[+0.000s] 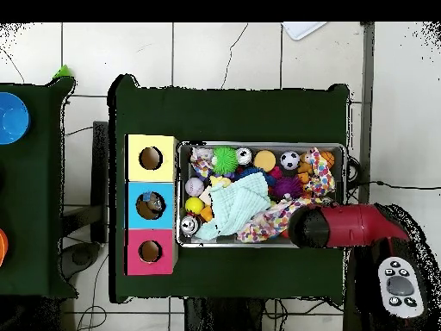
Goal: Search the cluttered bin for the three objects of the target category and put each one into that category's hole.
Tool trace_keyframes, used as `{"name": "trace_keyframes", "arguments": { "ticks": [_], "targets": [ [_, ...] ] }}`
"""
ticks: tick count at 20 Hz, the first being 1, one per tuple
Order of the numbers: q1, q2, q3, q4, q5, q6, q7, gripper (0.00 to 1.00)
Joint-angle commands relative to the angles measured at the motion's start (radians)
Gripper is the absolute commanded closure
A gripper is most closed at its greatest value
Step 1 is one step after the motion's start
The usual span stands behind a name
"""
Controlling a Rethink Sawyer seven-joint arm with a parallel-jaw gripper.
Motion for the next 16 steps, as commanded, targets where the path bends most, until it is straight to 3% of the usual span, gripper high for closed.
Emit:
{"name": "trace_keyframes", "arguments": {
  "ticks": [1,16],
  "targets": [
    [-0.025,-0.066,0.064,0.088,0.031,0.163,-0.168,0.0],
    [-0.091,-0.016,0.147,0.112,0.064,0.124,-0.089,0.0]
  ]
}}
